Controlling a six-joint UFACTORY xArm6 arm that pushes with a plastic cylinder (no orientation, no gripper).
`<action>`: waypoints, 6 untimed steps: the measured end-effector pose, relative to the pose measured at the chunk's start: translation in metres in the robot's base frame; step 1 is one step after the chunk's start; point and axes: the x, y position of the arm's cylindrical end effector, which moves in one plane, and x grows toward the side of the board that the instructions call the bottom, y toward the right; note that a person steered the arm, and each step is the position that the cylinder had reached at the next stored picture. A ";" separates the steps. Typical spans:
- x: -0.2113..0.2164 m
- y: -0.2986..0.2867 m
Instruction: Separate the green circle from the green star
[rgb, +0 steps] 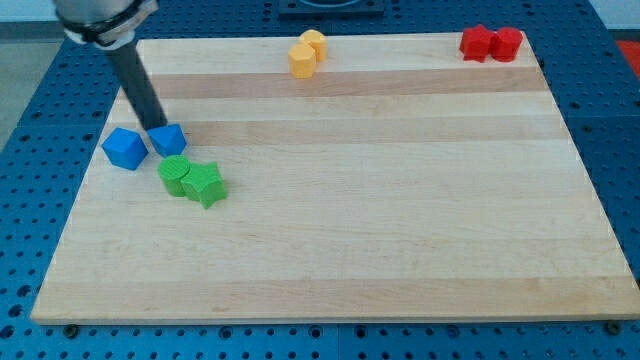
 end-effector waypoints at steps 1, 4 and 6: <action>-0.021 0.048; 0.068 0.078; 0.069 0.034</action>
